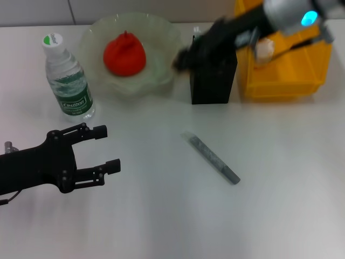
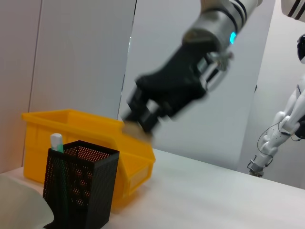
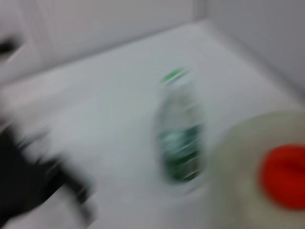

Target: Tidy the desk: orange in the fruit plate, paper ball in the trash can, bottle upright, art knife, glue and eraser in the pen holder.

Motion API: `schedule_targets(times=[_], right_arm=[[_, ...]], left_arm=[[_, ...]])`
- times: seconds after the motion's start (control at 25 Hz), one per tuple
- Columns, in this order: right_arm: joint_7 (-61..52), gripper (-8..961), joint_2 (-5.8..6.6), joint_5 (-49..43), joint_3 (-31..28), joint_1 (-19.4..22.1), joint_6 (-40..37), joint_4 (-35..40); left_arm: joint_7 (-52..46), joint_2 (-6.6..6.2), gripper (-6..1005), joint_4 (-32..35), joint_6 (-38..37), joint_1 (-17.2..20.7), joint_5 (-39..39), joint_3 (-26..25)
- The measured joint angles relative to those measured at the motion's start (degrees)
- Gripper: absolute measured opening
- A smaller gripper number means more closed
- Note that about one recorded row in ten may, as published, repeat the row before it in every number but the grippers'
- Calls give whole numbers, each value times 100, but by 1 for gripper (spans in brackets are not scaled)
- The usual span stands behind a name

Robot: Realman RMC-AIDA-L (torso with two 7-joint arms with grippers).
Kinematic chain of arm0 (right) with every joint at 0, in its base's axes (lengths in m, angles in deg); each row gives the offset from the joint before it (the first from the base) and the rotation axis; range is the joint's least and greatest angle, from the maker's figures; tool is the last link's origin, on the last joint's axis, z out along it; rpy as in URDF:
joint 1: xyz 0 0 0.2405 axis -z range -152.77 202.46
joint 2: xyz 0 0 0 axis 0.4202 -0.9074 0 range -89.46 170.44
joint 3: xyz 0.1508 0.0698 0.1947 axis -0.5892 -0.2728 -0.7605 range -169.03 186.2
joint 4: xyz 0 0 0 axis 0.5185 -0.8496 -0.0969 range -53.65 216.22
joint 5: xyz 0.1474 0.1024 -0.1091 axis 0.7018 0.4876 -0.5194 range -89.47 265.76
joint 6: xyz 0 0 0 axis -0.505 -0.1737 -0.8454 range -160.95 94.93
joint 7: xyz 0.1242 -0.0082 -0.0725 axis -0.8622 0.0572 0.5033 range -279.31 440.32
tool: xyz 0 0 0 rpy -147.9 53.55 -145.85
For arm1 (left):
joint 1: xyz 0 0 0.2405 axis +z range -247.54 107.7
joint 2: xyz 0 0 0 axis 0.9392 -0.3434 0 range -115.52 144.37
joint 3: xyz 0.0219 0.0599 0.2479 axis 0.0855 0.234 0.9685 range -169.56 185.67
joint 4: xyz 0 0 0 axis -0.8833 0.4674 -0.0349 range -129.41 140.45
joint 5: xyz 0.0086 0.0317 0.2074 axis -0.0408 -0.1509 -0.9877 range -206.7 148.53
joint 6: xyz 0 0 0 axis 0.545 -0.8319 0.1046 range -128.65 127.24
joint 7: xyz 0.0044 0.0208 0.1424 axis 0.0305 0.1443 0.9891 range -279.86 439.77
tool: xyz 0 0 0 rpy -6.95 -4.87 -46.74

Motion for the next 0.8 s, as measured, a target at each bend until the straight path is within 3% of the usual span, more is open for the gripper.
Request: schedule_targets(times=[0.24,0.48,0.8], right_arm=[[-957,234,127,-934,-410,34,691,258],[-1171,246,10,-1720,-235,-4,1129,146],[-1177,288,0,-1750,49,-170,1532,-434]], left_arm=[[-8,1,828,8,-33,1,0,1],[-12,-4,828,17,-72,1,1,1],[-13,-7,829,17,-75,-8,6,1]])
